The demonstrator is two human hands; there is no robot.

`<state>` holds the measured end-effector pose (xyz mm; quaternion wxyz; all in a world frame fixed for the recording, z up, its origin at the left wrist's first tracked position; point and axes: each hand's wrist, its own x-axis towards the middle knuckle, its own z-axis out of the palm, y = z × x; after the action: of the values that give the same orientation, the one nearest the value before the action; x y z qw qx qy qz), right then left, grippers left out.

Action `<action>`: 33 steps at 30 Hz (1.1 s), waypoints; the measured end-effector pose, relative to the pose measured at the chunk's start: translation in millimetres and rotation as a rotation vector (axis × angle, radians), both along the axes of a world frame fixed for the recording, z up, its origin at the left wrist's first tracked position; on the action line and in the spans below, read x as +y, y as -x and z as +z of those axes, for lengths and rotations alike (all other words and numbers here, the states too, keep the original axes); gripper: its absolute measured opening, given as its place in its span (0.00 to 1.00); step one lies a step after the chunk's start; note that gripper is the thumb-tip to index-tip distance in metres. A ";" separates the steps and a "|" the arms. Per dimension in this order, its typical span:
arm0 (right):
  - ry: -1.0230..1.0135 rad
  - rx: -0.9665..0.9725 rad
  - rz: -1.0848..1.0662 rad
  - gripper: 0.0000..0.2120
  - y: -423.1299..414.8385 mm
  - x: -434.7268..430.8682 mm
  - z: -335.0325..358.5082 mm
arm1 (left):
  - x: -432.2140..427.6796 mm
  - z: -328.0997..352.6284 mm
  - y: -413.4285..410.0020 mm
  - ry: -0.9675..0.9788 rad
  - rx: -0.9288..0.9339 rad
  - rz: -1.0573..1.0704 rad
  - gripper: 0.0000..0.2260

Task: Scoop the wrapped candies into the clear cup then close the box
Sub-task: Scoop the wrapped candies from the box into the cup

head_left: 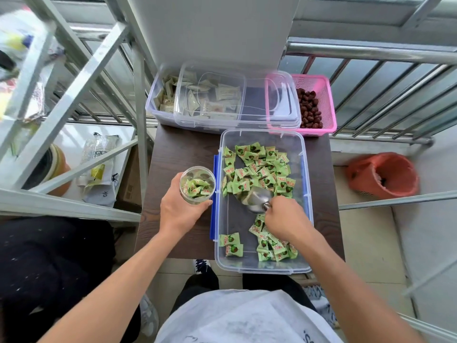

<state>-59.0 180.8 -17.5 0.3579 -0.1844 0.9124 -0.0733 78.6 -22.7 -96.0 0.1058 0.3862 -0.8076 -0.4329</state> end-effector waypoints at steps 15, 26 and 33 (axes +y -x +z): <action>0.195 0.050 -0.238 0.08 7.7 -29.6 -66.2 | -0.7 -2.4 1.2 -0.008 0.003 -0.003 0.37; 0.261 -0.112 -0.343 0.08 15.3 -15.2 -92.6 | 0.0 -2.3 1.3 -0.005 0.011 -0.003 0.37; 0.167 -0.005 -0.349 0.10 16.8 -11.5 -99.6 | -1.5 -3.9 2.0 -0.010 -0.001 -0.009 0.37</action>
<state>-75.8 169.2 -117.2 0.3256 -0.0525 0.9203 -0.2103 76.6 -24.2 -99.9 0.1016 0.3833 -0.8071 -0.4375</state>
